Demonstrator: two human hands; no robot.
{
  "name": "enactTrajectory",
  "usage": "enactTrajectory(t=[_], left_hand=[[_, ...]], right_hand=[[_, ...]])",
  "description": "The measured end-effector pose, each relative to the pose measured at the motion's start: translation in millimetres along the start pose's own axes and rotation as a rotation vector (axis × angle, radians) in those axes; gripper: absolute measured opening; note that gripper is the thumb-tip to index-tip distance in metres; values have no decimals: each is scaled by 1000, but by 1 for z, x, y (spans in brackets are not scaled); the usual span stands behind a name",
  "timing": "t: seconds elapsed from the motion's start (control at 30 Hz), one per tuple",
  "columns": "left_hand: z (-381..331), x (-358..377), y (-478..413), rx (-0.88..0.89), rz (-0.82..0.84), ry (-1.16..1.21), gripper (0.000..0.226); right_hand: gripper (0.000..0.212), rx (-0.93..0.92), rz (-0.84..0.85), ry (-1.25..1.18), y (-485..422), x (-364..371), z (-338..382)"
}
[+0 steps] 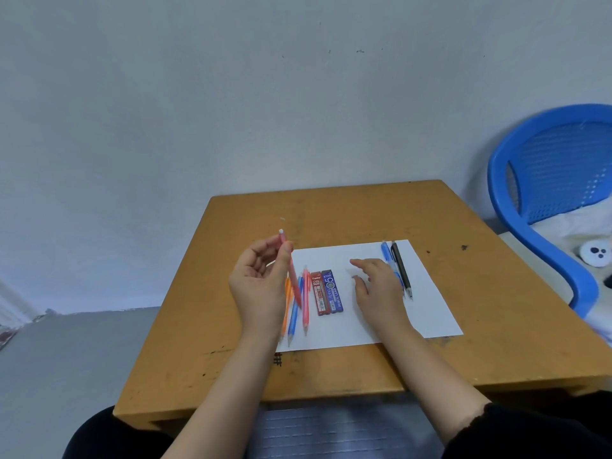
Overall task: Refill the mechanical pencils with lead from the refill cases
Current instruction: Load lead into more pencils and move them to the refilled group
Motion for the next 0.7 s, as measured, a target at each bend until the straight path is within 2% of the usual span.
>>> enactTrajectory(t=[0.13,0.23,0.33,0.47,0.57,0.7], left_hand=[[-3,-1,3,77,71,-65,7],[2,-2,4,93,156,-206,10],[10,-4,4,173,233,-365,17],[18,-5,3,295,308,-502,30],[26,-6,3,313,330,-543,24],[38,-8,1,315,345,-604,16]], right_hand=[[37,92,70,71,-5,9,-12],[31,132,60,77,-12,10,-14],[20,179,32,43,-17,9,-16],[17,185,37,45,-17,11,-17],[14,141,36,29,-17,11,-13],[12,-40,25,-84,-13,4,1]])
Point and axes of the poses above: each hand's wrist, its own y-axis away from the middle knuckle, its own x-axis out of the palm, z = x × y, the point moved 3 cm from there along -y, towards the middle knuckle
